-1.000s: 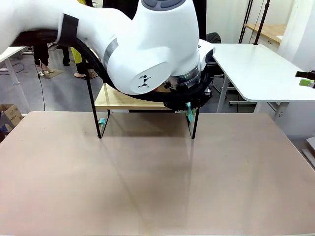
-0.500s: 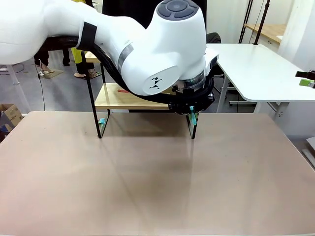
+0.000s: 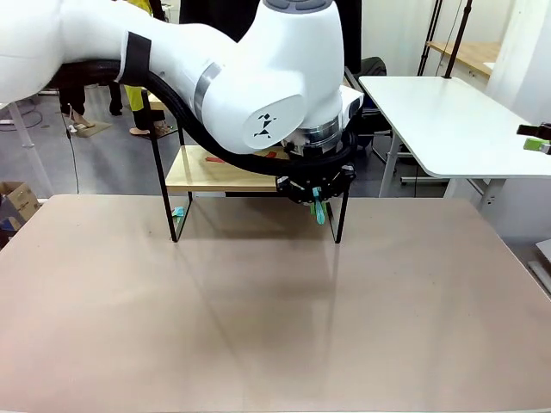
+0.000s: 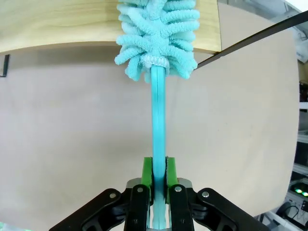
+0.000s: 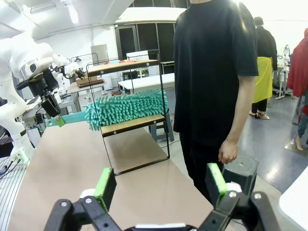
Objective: Clean the shelf.
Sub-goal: Clean the specific section of the Shelf indicated by the human with the Duster.
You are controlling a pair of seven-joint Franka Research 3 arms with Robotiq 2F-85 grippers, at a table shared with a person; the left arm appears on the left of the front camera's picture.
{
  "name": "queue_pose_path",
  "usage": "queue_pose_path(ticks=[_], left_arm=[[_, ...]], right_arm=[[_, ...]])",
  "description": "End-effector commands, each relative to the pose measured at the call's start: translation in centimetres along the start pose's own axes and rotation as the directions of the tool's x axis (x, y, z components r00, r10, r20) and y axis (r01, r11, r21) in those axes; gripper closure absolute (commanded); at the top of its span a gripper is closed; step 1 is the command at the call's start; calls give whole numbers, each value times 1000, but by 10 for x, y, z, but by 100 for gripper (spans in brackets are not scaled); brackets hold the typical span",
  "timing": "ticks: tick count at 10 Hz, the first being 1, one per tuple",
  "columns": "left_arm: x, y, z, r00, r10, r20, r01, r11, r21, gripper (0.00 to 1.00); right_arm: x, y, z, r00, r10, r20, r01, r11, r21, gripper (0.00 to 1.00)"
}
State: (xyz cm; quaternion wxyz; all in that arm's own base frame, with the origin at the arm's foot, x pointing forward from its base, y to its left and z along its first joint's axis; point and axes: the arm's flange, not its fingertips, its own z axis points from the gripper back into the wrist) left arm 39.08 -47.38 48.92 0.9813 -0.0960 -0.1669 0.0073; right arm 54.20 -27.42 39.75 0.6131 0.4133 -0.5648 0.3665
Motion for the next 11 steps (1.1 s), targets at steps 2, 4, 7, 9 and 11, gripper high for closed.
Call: queue_pose_path(ticks=[2, 4, 7, 9, 11], left_arm=[[12, 49, 22, 999, 3, -49, 4, 990, 141, 87], [15, 67, 29, 999, 5, -50, 5, 982, 190, 87], [22, 102, 37, 999, 8, -32, 2, 960, 279, 87], [20, 130, 41, 1000, -4, -26, 14, 922, 387, 87], [15, 151, 59, 997, -73, 36, 42, 840, 542, 87]], right_arm=[[4, 0, -2, 1000, 7, 2, -7, 1000, 3, 0], [4, 0, -2, 1000, 7, 2, -7, 1000, 3, 0], [4, 0, -2, 1000, 7, 2, -7, 1000, 3, 0], [4, 0, -2, 1000, 7, 2, -7, 1000, 3, 0], [4, 0, -2, 1000, 7, 2, -7, 1000, 3, 0]])
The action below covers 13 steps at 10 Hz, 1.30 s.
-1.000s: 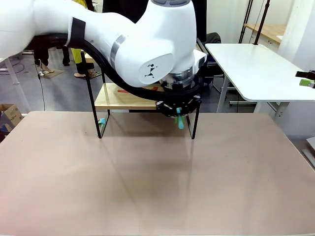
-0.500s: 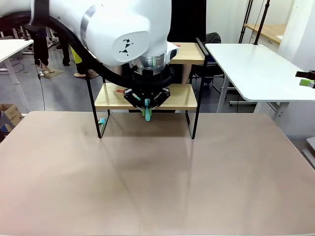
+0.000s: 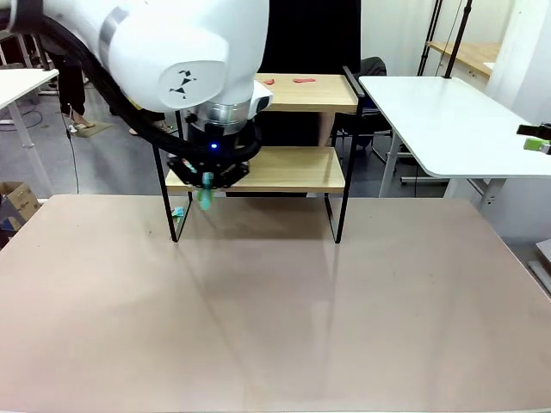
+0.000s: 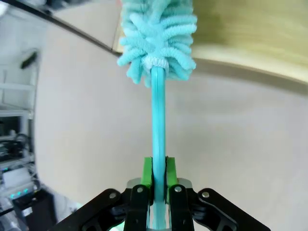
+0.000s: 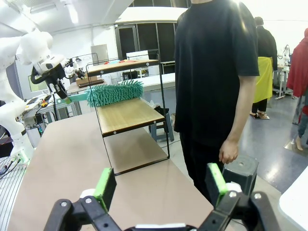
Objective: Clean the shelf.
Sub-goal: Clean the specific section of the Shelf indicated by the human with the Duster.
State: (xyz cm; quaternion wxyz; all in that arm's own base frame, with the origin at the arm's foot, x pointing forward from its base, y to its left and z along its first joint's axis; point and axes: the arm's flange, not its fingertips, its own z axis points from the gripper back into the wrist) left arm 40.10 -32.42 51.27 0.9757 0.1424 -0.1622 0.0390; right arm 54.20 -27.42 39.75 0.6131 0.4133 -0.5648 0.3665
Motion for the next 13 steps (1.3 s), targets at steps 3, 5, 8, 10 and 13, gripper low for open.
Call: queue_pose_path(ticks=[3, 5, 8, 10, 13], left_arm=[[-30, 25, 31, 984, -30, 178, -2, 984, 178, 87], [-42, 15, 42, 976, -45, 212, 21, 993, 115, 87], [-28, 20, 39, 988, -60, 145, 37, 987, 159, 87], [-33, 14, 38, 986, -63, 153, 39, 987, 155, 87], [-36, 22, 11, 992, -33, 120, 25, 997, 66, 87]], right_arm=[[4, 0, -2, 1000, 7, 2, -7, 1000, 3, 0], [4, 0, -2, 1000, 7, 2, -7, 1000, 3, 0], [4, 0, -2, 1000, 7, 2, -7, 1000, 3, 0], [4, 0, -2, 1000, 7, 2, -7, 1000, 3, 0], [4, 0, -2, 1000, 7, 2, -7, 1000, 3, 0]])
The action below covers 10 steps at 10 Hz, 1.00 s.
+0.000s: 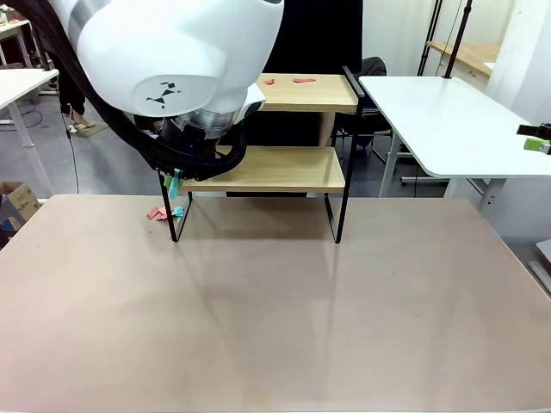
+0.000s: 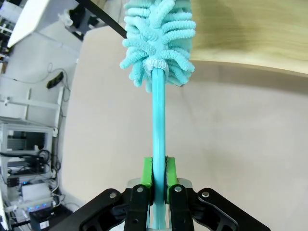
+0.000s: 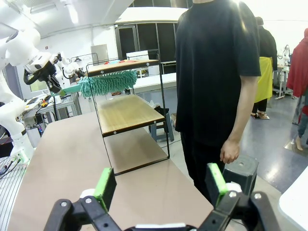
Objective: Clean the shelf.
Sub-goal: Clean the specific section of the Shelf indicated by the human with the Duster.
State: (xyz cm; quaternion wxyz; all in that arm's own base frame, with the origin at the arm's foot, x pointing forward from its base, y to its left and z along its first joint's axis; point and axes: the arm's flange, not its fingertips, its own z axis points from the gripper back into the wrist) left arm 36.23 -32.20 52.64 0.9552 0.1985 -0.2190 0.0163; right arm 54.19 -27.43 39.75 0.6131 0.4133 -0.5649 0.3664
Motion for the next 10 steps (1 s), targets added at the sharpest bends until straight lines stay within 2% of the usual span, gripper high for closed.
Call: queue_pose_path(ticks=[1, 3, 4, 5, 6, 7, 10], left_arm=[[-8, 10, -18, 1000, 9, -30, -10, 999, -43, 87], [-10, 13, -35, 998, -32, -58, 31, 999, -27, 87], [-12, 15, -39, 995, -61, -73, 64, 997, 39, 87], [-13, 20, -34, 997, -63, -49, 71, 980, 187, 87], [-15, 23, -21, 998, -65, -10, 65, 962, 265, 87], [-16, 26, -5, 997, -62, 44, 46, 954, 296, 87], [-25, 23, 21, 990, -55, 131, 46, 996, 72, 87]], right_arm=[[4, 0, -2, 1000, 7, 2, -7, 1000, 3, 0], [4, 0, -2, 1000, 7, 2, -7, 1000, 3, 0], [4, 0, -2, 1000, 7, 2, -7, 1000, 3, 0], [4, 0, -2, 1000, 7, 2, -7, 1000, 3, 0], [4, 0, -2, 1000, 7, 2, -7, 1000, 3, 0], [4, 0, -2, 1000, 7, 2, -7, 1000, 3, 0], [4, 0, -2, 1000, 7, 2, -7, 1000, 3, 0]])
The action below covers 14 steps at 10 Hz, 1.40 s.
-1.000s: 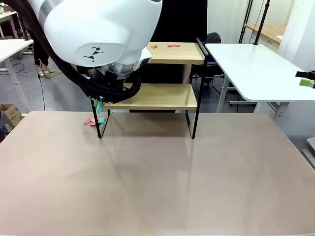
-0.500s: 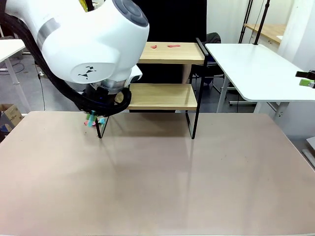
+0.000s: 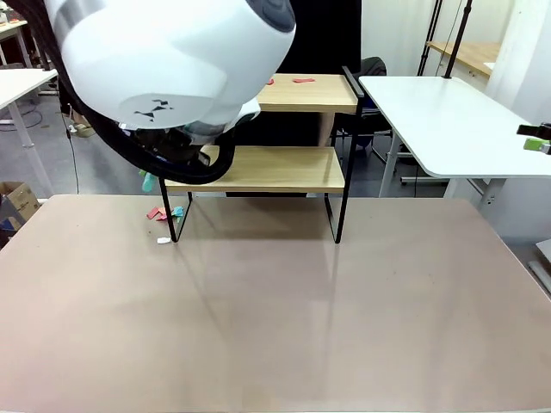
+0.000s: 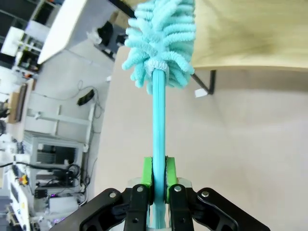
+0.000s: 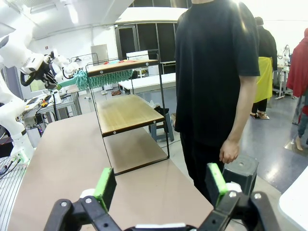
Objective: Clean the shelf.
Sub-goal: Clean the specific section of the Shelf indicated by the human with the Duster.
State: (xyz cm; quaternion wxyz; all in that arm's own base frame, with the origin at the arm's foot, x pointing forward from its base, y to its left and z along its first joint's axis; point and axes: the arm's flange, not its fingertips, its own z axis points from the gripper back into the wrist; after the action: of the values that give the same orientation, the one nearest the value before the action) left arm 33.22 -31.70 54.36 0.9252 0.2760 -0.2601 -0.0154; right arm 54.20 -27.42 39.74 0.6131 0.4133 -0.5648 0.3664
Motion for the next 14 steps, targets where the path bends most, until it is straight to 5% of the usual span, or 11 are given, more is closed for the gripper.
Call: queue_pose_path(ticks=[1, 3, 5, 8, 9, 12, 14], left_arm=[[-1, -1, -12, 999, -13, -30, 14, 999, 43, 87], [-1, 0, 1, 1000, -1, 2, 1, 1000, -2, 87], [-1, 40, -5, 992, -112, 66, 125, 961, -245, 87], [-7, 82, -30, 945, -284, 161, 325, 781, -533, 87], [-6, 96, -41, 899, -362, 246, 434, 668, -605, 87], [-1, 132, -57, 851, -412, 325, 500, 448, -741, 87], [3, 162, -49, 804, -491, 336, 547, 388, -742, 87]], right_arm=[[4, 0, -2, 1000, 7, 2, -7, 1000, 3, 0], [4, 0, -2, 1000, 7, 2, -7, 1000, 3, 0], [4, 0, -2, 1000, 7, 2, -7, 1000, 3, 0], [4, 0, -2, 1000, 7, 2, -7, 1000, 3, 0], [4, 0, -2, 1000, 7, 2, -7, 1000, 3, 0], [4, 0, -2, 1000, 7, 2, -7, 1000, 3, 0], [4, 0, -2, 1000, 7, 2, -7, 1000, 3, 0]])
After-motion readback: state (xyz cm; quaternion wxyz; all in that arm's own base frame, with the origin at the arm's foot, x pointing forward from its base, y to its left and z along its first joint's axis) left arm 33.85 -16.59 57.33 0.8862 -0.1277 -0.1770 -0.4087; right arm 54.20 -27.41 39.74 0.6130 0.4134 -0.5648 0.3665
